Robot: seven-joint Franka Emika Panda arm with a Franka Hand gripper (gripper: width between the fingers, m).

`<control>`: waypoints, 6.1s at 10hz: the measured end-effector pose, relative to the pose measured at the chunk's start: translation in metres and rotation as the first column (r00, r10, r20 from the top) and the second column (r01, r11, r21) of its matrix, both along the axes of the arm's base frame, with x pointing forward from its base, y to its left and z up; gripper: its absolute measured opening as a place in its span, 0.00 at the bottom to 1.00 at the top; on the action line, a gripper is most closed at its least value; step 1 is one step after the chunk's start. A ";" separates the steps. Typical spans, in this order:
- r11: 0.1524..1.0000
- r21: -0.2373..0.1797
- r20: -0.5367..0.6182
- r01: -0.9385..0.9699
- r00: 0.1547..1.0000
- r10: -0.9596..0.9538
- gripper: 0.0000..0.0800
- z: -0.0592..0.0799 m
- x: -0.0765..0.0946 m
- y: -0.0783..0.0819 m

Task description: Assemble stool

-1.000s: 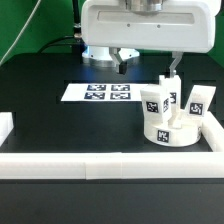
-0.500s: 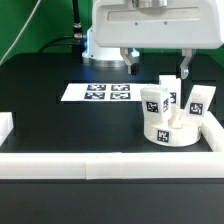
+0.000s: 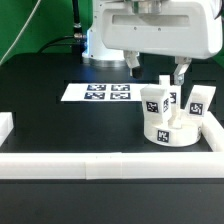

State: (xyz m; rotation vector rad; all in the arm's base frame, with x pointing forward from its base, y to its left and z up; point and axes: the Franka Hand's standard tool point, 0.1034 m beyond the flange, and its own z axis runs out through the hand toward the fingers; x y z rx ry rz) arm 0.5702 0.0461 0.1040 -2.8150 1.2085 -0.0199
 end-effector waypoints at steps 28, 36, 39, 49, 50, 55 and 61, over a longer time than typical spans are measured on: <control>0.191 0.075 -0.095 0.979 0.198 -0.976 0.42 -0.027 -0.006 0.040; -0.016 0.167 -0.177 0.986 0.014 -0.984 0.42 -0.029 -0.006 0.066; 0.036 0.188 -0.175 0.982 0.070 -0.982 0.71 -0.018 -0.004 0.066; 0.849 0.153 0.025 0.505 0.857 -0.515 0.81 0.008 0.000 0.056; 0.913 0.142 0.039 0.382 0.920 -0.391 0.81 0.008 0.000 0.052; 0.994 0.092 0.095 0.054 0.994 -0.063 0.81 0.007 0.000 0.046; 0.809 -0.051 0.120 -0.585 0.801 0.587 0.81 0.001 -0.003 0.062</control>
Offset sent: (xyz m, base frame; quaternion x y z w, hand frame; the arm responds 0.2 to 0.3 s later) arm 0.0012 0.0071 -0.0088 -0.0043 0.0227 -0.0649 0.9976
